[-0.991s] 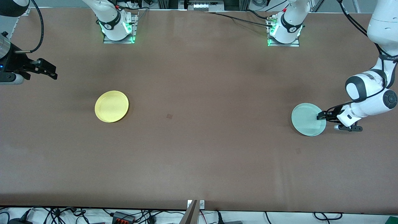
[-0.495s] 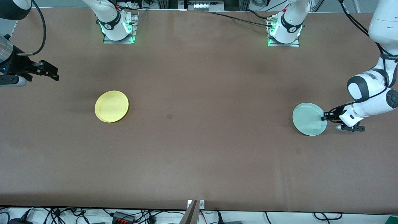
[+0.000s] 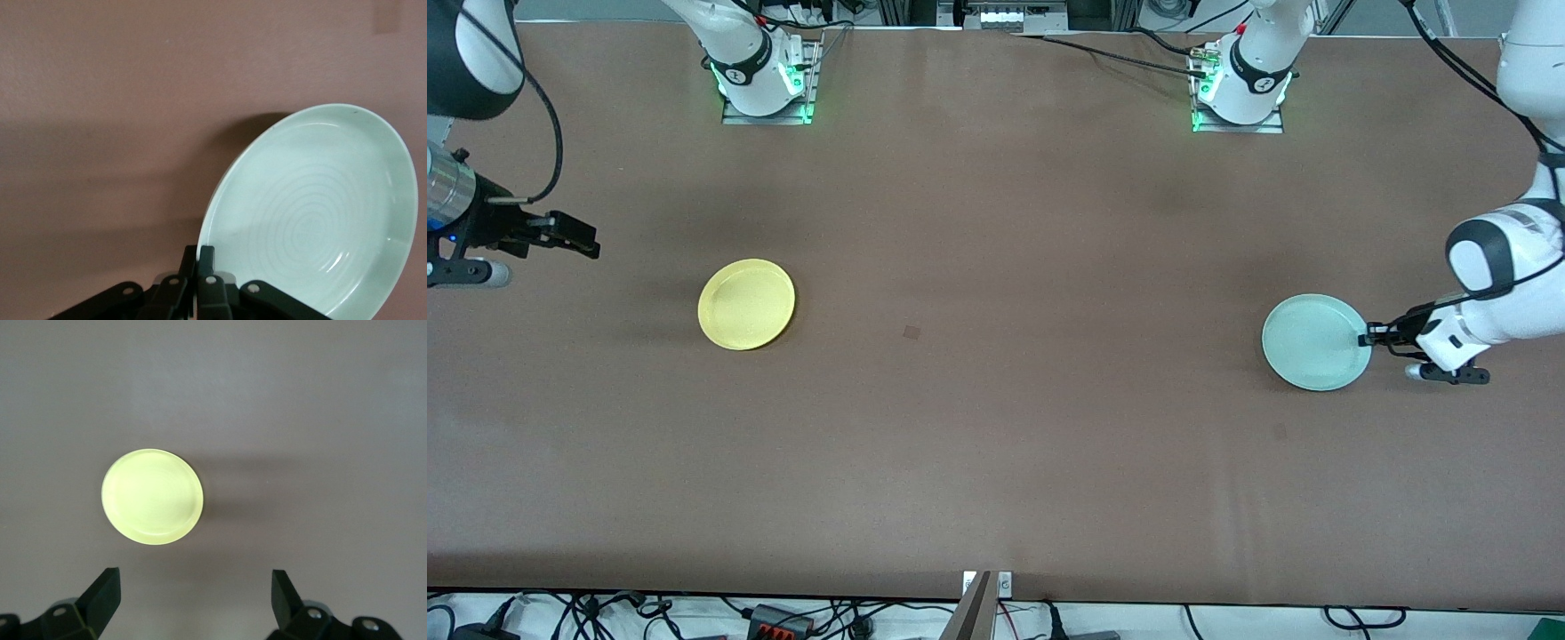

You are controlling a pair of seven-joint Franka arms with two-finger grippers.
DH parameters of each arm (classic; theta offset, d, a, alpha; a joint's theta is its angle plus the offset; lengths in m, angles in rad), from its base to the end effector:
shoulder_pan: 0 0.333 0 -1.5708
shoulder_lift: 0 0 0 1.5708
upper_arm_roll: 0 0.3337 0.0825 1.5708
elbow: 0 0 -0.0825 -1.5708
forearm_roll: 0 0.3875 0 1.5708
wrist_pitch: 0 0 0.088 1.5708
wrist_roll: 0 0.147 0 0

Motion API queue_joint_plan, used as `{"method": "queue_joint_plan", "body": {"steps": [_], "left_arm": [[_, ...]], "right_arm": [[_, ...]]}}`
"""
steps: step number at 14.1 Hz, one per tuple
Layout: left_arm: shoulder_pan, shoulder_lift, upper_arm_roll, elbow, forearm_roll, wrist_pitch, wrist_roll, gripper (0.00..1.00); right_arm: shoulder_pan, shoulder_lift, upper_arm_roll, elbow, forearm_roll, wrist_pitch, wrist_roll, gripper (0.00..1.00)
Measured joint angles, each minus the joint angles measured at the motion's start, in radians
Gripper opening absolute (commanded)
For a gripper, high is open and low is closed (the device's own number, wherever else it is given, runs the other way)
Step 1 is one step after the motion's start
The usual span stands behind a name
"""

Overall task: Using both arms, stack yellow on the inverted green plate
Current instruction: 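Lift the green plate with the left gripper while the right gripper grasps yellow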

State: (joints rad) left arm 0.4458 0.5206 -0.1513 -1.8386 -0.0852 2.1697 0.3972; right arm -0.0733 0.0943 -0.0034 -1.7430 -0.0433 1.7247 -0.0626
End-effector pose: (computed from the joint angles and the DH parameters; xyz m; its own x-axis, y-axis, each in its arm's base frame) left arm 0.6028 0.1796 0.2079 0.9915 -0.0471 -0.1212 -0.0224 -0.9801 0.1971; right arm 0.5779 -0.0501 0.4791 0.9934 -0.0070 -0.1149 -0.0030 -0.9994 0.0350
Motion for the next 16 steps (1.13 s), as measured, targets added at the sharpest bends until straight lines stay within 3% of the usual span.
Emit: {"method": "queue_joint_plan", "body": {"steps": [3, 6, 10, 15, 16], "left_arm": [[-0.014, -0.037, -0.029, 0.113, 0.007, -0.188, -0.038, 0.01], [-0.083, -0.075, -0.036, 0.172, 0.107, -0.275, -0.144, 0.01], [-0.223, -0.131, -0.04, 0.22, 0.274, -0.362, -0.319, 0.01], [-0.457, -0.164, -0.045, 0.35, 0.519, -0.581, -0.562, 0.01], [-0.511, -0.164, -0.045, 0.367, 0.563, -0.636, -0.614, 0.01]], "right_arm": [[-0.011, 0.101, -0.001, 0.002, 0.0, 0.003, -0.003, 1.0], [-0.012, 0.204, -0.001, 0.015, 0.0, 0.015, -0.002, 1.0], [-0.03, 0.354, -0.001, 0.041, 0.004, 0.028, -0.002, 1.0], [-0.037, 0.482, 0.0, 0.047, 0.043, 0.076, -0.002, 1.0], [-0.038, 0.5, 0.001, 0.048, 0.044, 0.083, -0.002, 0.95]]}}
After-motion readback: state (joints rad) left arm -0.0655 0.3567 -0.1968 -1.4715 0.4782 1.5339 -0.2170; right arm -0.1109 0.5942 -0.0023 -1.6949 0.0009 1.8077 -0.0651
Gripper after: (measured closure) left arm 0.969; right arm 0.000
